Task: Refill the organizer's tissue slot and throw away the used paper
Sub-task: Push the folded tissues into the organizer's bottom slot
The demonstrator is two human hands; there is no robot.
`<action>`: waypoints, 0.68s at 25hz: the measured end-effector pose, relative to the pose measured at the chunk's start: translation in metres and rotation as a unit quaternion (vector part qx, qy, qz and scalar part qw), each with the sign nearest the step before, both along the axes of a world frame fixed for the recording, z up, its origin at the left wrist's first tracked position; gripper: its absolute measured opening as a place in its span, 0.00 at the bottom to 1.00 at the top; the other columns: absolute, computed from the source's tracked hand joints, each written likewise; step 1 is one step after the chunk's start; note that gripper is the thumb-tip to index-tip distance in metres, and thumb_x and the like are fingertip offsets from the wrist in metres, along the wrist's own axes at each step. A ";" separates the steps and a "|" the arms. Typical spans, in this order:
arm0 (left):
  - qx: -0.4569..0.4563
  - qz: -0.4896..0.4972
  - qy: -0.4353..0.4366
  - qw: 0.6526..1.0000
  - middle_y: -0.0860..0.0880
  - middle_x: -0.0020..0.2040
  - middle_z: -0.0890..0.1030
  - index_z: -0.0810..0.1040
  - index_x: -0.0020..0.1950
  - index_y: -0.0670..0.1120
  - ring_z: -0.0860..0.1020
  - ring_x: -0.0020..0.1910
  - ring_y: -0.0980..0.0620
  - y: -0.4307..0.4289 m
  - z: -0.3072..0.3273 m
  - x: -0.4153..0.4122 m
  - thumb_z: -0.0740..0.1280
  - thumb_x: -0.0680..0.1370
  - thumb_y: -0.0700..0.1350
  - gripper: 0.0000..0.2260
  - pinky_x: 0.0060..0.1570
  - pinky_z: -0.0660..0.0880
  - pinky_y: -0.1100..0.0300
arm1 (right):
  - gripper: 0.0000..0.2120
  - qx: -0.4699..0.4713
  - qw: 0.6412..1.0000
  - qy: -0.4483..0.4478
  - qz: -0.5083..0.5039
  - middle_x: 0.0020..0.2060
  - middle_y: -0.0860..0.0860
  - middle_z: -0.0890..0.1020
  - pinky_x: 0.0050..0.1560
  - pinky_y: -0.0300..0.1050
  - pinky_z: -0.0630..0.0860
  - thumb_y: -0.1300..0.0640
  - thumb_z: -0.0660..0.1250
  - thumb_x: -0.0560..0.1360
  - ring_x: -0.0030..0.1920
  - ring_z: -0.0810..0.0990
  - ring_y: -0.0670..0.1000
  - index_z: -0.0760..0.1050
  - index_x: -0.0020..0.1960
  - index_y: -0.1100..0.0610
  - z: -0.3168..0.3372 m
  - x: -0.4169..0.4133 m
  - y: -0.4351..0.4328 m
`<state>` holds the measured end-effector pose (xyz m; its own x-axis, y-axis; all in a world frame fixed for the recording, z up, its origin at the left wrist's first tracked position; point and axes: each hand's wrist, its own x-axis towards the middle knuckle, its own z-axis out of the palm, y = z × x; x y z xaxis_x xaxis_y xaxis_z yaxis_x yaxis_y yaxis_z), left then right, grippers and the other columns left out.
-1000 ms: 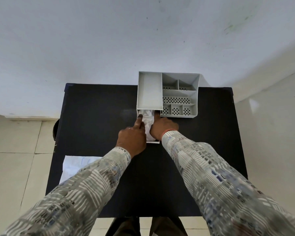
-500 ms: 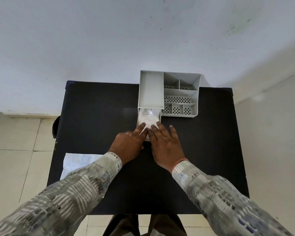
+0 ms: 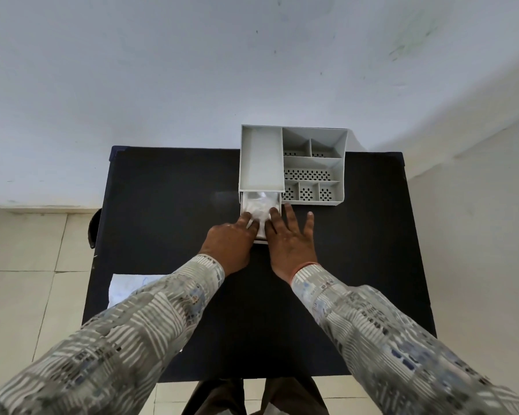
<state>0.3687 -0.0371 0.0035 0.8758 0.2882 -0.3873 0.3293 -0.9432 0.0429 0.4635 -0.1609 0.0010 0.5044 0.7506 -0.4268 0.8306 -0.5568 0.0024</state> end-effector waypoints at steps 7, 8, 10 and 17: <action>0.030 -0.019 -0.041 0.999 0.44 0.86 0.62 0.64 0.84 0.50 0.86 0.58 0.39 0.015 -0.004 0.006 0.68 0.81 0.51 0.32 0.45 0.83 0.48 | 0.38 -0.025 0.995 0.077 -0.053 0.86 0.49 0.47 0.74 0.79 0.57 0.57 0.64 0.79 0.81 0.60 0.62 0.51 0.85 0.48 0.002 0.022 0.017; 0.024 -0.014 -0.023 0.999 0.45 0.87 0.60 0.62 0.85 0.50 0.85 0.60 0.39 0.016 -0.004 0.010 0.66 0.82 0.52 0.31 0.48 0.83 0.48 | 0.38 -0.032 0.994 0.090 -0.056 0.86 0.49 0.48 0.74 0.79 0.59 0.58 0.65 0.79 0.80 0.62 0.63 0.52 0.85 0.48 0.004 0.025 0.021; 0.021 0.003 -0.014 1.000 0.45 0.85 0.62 0.63 0.84 0.50 0.85 0.60 0.38 0.018 0.001 0.020 0.65 0.82 0.51 0.30 0.49 0.82 0.47 | 0.37 -0.013 0.996 0.075 -0.057 0.85 0.51 0.54 0.71 0.77 0.65 0.58 0.66 0.78 0.77 0.68 0.63 0.55 0.83 0.48 0.006 0.028 0.026; 0.026 0.011 -0.038 0.999 0.45 0.74 0.75 0.74 0.75 0.48 0.86 0.54 0.40 0.020 0.015 0.033 0.69 0.78 0.46 0.24 0.45 0.82 0.47 | 0.34 -0.019 0.996 0.059 -0.063 0.82 0.51 0.59 0.59 0.68 0.78 0.59 0.61 0.81 0.62 0.80 0.66 0.54 0.83 0.41 0.003 0.028 0.030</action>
<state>0.4017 -0.0166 0.0180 0.8949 0.3260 -0.3047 0.3481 -0.9373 0.0194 0.4915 -0.1309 0.0041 0.5380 0.6673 -0.5150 0.7506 -0.6573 -0.0676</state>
